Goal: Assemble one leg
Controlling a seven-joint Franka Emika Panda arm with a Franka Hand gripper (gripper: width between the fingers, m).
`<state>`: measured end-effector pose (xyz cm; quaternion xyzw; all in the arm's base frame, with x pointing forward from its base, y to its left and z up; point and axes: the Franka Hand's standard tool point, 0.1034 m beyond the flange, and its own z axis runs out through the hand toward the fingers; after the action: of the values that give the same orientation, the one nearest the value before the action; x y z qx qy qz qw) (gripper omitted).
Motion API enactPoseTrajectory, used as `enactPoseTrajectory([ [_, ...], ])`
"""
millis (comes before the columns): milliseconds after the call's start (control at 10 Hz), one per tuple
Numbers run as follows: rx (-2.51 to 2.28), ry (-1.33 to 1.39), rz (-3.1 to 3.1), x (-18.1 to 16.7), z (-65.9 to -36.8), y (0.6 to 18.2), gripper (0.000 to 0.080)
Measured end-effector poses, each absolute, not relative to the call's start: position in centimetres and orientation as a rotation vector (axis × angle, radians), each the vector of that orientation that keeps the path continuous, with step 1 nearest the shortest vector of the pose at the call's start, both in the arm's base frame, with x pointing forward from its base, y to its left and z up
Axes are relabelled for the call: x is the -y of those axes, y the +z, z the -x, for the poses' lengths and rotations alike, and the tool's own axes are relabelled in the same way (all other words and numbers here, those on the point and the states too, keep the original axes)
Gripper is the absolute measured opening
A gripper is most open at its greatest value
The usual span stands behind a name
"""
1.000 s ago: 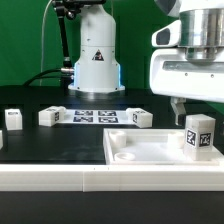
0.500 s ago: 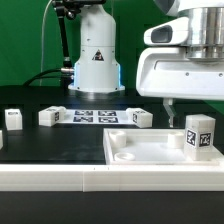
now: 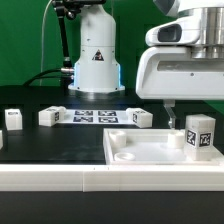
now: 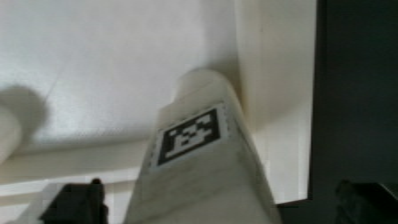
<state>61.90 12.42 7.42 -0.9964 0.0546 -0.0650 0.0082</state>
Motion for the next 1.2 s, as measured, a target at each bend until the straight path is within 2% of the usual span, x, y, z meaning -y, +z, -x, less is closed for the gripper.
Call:
enactPoseTrajectory([
  [600,0.276,-0.207,3.149,-12.40,-61.87,7.38,0.0636],
  [800,0.243,-0.208,3.150,-12.39,-61.88,7.38,0.0376],
  [900,0.242,-0.208,3.150,-12.38,-61.88,7.39,0.0376],
  [1000,0.242,-0.208,3.150,-12.38,-61.90,7.39,0.0291],
  [1200,0.194,-0.209,3.152,-12.37,-61.90,7.39,0.0291],
])
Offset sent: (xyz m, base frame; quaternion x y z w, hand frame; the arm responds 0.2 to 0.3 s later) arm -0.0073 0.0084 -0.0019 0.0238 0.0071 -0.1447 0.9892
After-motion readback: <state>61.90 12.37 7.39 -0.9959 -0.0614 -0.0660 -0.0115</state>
